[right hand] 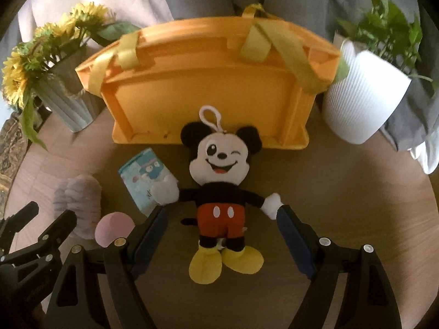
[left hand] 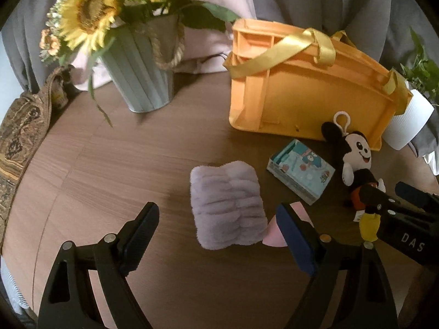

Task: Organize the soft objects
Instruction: 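Move the left tool to the lavender towel while the right tool approaches the Mickey plush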

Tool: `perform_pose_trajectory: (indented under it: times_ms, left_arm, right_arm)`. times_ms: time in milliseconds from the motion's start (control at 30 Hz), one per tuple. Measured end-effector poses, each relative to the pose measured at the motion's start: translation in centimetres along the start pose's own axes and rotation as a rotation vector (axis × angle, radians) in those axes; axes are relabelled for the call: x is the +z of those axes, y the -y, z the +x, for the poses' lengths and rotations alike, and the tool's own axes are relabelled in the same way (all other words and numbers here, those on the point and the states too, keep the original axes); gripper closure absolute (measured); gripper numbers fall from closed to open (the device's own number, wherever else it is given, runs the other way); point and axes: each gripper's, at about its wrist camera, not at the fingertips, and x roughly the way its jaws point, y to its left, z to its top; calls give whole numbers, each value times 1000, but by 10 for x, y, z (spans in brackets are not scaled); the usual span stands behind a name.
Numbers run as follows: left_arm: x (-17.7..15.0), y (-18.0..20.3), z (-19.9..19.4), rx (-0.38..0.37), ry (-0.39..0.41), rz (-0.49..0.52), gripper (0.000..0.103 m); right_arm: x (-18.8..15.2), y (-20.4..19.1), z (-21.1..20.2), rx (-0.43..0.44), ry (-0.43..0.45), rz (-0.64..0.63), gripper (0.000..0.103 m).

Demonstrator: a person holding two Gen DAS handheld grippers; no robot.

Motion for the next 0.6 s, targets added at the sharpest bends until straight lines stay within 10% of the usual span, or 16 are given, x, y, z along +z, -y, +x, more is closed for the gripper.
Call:
perform_pose_trajectory:
  times_ms: [600]
  left_arm:
    - [9,0,37,-74,-88,-22,51]
  right_arm:
    - [1,-3,32,2,-76,-5,42]
